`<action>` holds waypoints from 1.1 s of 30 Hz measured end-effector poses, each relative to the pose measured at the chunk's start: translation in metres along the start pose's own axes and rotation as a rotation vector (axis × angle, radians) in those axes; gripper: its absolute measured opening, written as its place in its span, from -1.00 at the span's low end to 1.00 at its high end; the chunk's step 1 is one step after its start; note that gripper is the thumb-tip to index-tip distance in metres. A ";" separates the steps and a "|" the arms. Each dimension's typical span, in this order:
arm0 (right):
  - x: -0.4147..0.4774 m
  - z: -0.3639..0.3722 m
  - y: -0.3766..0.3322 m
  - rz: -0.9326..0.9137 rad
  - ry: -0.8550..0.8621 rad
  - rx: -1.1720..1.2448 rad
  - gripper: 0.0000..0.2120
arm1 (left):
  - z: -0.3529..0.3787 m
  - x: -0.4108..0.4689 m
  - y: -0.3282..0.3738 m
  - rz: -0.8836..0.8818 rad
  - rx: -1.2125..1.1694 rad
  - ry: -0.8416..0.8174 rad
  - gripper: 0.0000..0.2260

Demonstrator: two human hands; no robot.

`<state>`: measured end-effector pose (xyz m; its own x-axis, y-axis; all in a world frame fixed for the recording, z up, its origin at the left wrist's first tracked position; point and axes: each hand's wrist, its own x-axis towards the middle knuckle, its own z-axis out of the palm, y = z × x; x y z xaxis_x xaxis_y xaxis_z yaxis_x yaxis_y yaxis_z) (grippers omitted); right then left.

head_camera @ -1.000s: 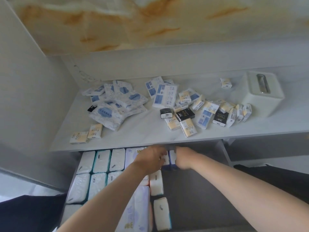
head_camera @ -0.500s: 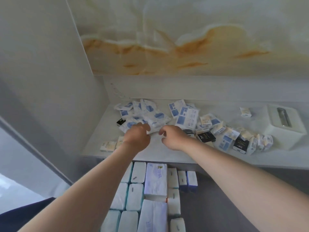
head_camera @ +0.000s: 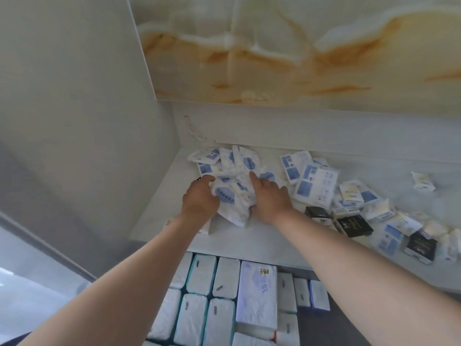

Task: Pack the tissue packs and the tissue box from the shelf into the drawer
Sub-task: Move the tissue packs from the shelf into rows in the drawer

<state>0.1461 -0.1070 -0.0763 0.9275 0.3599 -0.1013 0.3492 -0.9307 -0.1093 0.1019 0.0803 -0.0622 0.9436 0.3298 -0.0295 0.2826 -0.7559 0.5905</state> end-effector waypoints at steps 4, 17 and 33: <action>0.001 -0.002 0.002 -0.068 0.213 0.112 -0.48 | 0.003 0.000 -0.008 0.025 0.018 -0.028 -0.54; -0.126 -0.086 0.031 -0.077 0.127 0.942 -0.60 | -0.002 -0.099 0.069 0.396 -0.445 -0.093 -0.21; -0.256 -0.015 0.109 0.132 -0.402 0.402 -0.87 | 0.106 -0.225 0.064 0.409 -0.072 -0.502 -0.55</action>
<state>-0.0510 -0.3013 -0.0476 0.8085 0.3128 -0.4985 0.0835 -0.8994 -0.4290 -0.0741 -0.1021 -0.1038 0.9434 -0.2942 -0.1531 -0.1127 -0.7185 0.6863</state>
